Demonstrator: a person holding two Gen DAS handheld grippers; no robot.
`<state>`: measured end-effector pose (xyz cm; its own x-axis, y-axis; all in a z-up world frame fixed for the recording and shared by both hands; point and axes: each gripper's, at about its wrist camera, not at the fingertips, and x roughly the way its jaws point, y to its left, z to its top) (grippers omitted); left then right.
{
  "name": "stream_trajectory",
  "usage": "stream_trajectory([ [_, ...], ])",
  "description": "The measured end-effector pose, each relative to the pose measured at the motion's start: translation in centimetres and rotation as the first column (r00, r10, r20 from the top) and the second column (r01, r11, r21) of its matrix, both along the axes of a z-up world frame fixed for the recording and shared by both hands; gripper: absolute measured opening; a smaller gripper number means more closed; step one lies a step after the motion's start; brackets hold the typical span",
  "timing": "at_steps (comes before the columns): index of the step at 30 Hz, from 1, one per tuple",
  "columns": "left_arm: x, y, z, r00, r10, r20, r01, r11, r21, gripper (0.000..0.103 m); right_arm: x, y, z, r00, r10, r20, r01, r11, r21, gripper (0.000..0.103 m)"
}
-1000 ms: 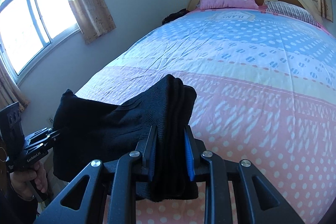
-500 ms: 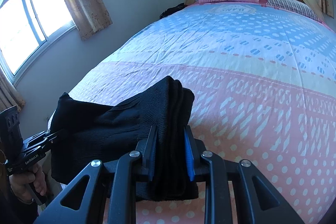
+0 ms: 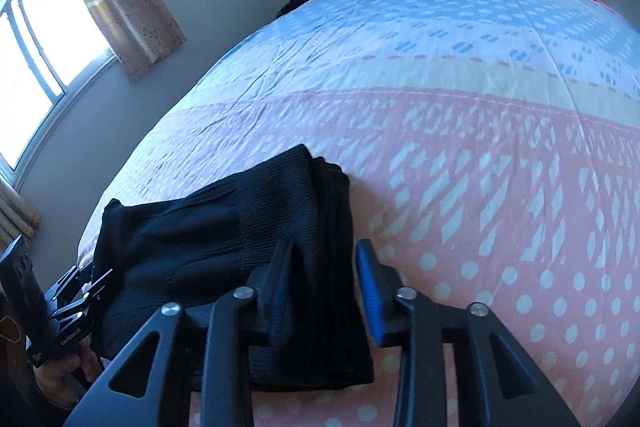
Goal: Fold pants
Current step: 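Open both grippers and release the folded pants onto the bed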
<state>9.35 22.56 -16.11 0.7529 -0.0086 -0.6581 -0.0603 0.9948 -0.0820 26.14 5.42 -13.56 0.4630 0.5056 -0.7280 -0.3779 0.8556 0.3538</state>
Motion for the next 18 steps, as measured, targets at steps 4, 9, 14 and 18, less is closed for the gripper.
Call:
stream_trajectory([
  [4,-0.4,1.1,-0.8,1.0,0.024,0.019,-0.023,0.999,-0.038,0.08,0.4,-0.8,-0.6,0.999,-0.033,-0.019,0.034,0.999,0.02,0.054],
  [9,-0.7,2.0,-0.7,0.999,0.047,0.002,-0.047,0.994,-0.097,0.089,0.2,-2.0,-0.6,0.997,-0.076,-0.03,0.078,0.996,0.054,0.061],
  [14,-1.8,2.2,0.2,0.996,0.085,-0.016,-0.086,0.994,-0.061,0.098,-1.2,-4.3,1.2,0.978,-0.203,0.042,0.203,0.979,0.015,0.062],
  [18,-3.3,2.4,1.3,0.995,0.101,-0.01,-0.101,0.994,-0.044,0.098,-2.7,-6.3,2.4,0.96,-0.273,0.064,0.274,0.962,-0.014,0.062],
])
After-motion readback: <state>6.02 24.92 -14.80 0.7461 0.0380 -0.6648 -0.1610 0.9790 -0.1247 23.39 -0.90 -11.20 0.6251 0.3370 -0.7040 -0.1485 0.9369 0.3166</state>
